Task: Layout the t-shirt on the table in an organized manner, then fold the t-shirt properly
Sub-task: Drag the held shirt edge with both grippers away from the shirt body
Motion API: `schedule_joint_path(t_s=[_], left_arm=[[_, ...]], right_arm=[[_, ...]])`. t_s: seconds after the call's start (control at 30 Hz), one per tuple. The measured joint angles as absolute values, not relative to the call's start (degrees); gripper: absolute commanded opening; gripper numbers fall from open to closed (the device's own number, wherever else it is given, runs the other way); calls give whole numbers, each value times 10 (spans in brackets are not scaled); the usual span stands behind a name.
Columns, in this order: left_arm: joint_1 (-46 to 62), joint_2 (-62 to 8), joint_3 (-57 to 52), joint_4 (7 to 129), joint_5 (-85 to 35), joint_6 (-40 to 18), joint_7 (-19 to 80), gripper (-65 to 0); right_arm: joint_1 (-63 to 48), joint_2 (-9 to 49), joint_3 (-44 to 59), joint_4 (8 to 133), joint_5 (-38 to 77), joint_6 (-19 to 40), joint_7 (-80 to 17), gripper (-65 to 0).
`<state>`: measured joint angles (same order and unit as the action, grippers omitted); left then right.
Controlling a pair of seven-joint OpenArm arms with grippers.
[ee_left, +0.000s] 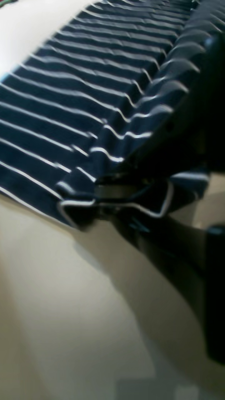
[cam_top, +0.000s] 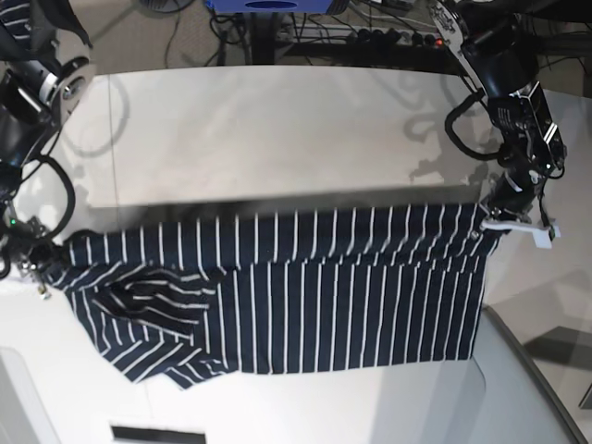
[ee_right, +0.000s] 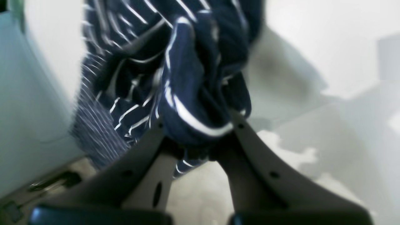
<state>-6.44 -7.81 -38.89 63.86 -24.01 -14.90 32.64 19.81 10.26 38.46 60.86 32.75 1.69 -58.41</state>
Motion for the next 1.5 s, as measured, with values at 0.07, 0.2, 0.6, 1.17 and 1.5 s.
schedule_joint_path(t_s=[0.07,0.2,0.6,1.17,1.5], left_arm=[[-67,-79,-389,638,-241,-150,328,-650],[-66,-85,-389,655,-243,-150,324,-650],[27,-81,-388,657,-244,-149,319,-650],[124,-81,-386,729,-242,-152,320,-650],[164,-79,-389,742,-247,-154,319,-650]], right_arm=[[204,103,373,608,331,17,-572,-650],[200,104,370,639,347,21,-586,-650],[62,91,371,708,388,24,-585,-650],[-55,88,371,724,404,52,-559,-650],[-103,88,370,759,414,55,-557,-650]])
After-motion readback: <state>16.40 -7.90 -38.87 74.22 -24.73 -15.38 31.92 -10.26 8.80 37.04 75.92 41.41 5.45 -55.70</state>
